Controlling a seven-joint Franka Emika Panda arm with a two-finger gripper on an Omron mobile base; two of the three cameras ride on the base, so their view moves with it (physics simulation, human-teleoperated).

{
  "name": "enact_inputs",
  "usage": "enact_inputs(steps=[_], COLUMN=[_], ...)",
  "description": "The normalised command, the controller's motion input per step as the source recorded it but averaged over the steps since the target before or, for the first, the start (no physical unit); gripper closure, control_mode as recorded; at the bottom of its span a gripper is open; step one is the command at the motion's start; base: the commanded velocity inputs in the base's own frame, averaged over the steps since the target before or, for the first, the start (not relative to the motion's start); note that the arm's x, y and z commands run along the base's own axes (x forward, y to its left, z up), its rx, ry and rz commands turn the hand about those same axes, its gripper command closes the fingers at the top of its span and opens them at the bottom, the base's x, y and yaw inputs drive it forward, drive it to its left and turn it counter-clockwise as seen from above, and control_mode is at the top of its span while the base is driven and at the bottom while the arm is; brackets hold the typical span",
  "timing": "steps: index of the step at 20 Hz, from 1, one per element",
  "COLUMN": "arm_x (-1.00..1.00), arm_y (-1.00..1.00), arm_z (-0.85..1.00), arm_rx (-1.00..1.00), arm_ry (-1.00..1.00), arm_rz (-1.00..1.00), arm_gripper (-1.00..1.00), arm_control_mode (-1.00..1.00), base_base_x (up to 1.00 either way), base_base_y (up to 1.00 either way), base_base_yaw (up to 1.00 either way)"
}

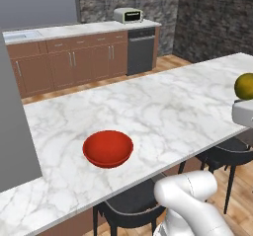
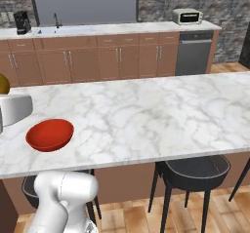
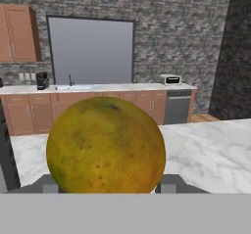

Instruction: Retrieve the orange and mango from the fridge and place them into the bowl on the dining table.

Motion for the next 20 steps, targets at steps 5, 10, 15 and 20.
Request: enact_inputs(steps=[5,10,15,20], arm_x=[0.00,0.61,0.90,0.99], arm_y=[0.00,0.00,0.07,0.38], arm_z=[0.00,-0.18,-0.42,-0.65], arm_rx=[0.00,0.00,0.00,0.00], arm_ry=[0.00,0.30,0.48,0.51], arm_rz=[0.00,0.03,0.12,0.19], arm_gripper=[1.00,1.00,1.00,1.00], arm_control_mode=[1.00,-1.00,-1.00,-1.00], base_base_x=[0.28,0.11,0.00,0.00], base_base_y=[0.00,0.00,0.00,0.00], base_base_yaw=[0.00,0.00,0.00,0.00])
